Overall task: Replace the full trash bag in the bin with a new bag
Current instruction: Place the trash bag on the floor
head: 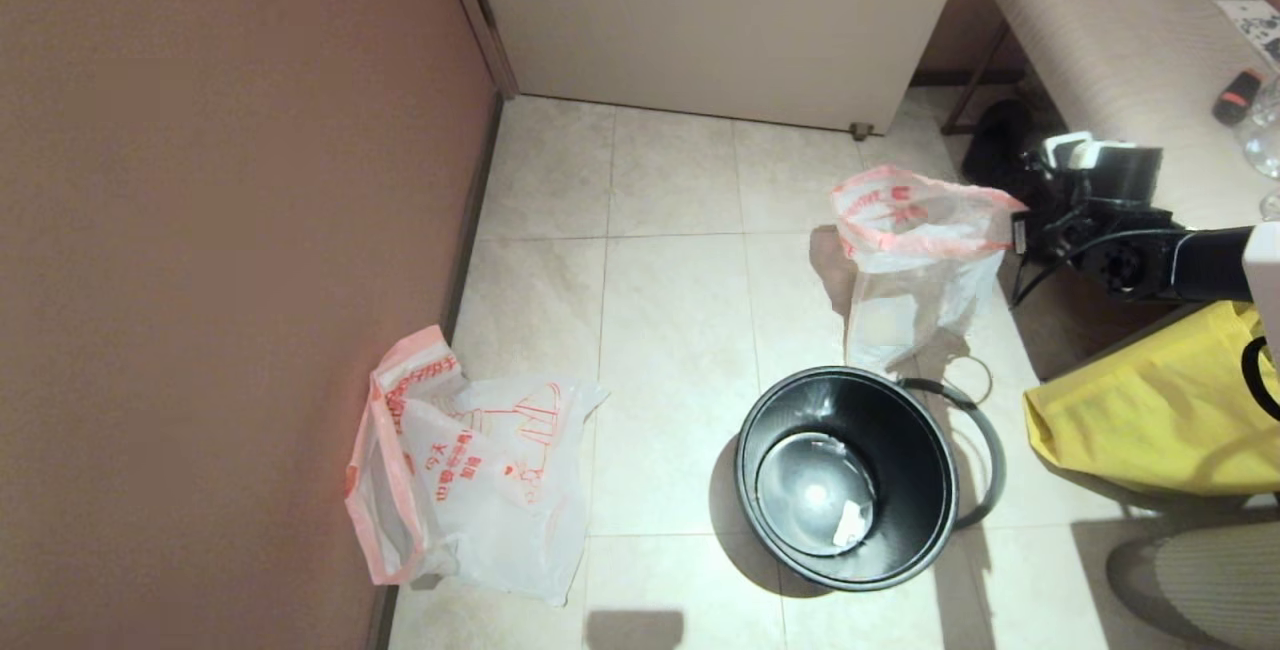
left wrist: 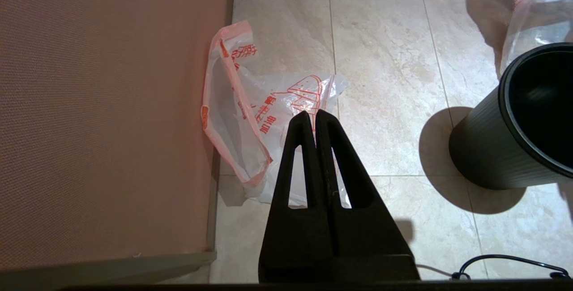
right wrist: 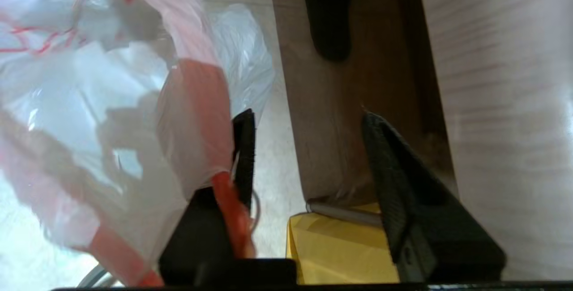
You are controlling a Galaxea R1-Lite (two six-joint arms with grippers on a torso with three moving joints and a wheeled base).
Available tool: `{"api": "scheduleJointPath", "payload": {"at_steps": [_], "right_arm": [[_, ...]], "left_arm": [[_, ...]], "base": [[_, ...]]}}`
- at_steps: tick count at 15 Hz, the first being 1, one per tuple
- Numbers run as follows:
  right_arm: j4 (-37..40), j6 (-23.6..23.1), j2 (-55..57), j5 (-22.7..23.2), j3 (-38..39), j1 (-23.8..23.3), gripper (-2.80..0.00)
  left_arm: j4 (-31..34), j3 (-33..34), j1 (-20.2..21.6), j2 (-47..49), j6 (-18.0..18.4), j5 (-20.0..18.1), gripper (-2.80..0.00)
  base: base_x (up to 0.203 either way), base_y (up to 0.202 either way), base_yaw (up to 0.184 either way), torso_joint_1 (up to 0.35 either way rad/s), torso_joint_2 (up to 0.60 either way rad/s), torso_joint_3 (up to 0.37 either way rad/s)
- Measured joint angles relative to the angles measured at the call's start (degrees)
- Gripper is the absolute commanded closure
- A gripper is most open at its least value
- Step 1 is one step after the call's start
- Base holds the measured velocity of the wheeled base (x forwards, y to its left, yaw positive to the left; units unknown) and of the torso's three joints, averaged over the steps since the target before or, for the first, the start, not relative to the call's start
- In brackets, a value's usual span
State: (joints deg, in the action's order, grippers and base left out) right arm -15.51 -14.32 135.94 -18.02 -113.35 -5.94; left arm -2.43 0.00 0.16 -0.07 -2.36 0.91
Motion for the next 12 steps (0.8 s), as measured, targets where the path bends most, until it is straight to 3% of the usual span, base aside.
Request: {"api": "scheduleJointPath", "payload": {"at_steps": [3, 6, 9, 11, 12], "right_arm": [[10.2, 2.2, -8.2, -1.5, 2.5, 0.7, -2.8], [32.4, 7.7, -20.6, -3.2, 5.7, 2.5, -2.8], [58.6, 21.8, -28.0, -3.8, 8.1, 5.3, -2.8], [69.2, 29.7, -28.3, -3.0, 9.0, 6.1, -2.8], [70.0, 33.3, -28.1, -0.1, 9.1, 6.5, -2.8]], "left_arm": [[0.0, 0.0, 0.0, 0.0, 0.0, 0.0, 0.0], [0.0, 0.0, 0.0, 0.0, 0.0, 0.0, 0.0], [0.0, 0.0, 0.0, 0.0, 0.0, 0.0, 0.0], [0.0, 0.0, 0.0, 0.0, 0.0, 0.0, 0.0], [0.0, 0.0, 0.0, 0.0, 0.0, 0.0, 0.0]], "base": [[0.0, 0.0, 0.0, 0.0, 0.0, 0.0], [0.0, 0.0, 0.0, 0.0, 0.0, 0.0], [0.0, 0.0, 0.0, 0.0, 0.0, 0.0], [0.0, 0.0, 0.0, 0.0, 0.0, 0.0], [0.0, 0.0, 0.0, 0.0, 0.0, 0.0]]}}
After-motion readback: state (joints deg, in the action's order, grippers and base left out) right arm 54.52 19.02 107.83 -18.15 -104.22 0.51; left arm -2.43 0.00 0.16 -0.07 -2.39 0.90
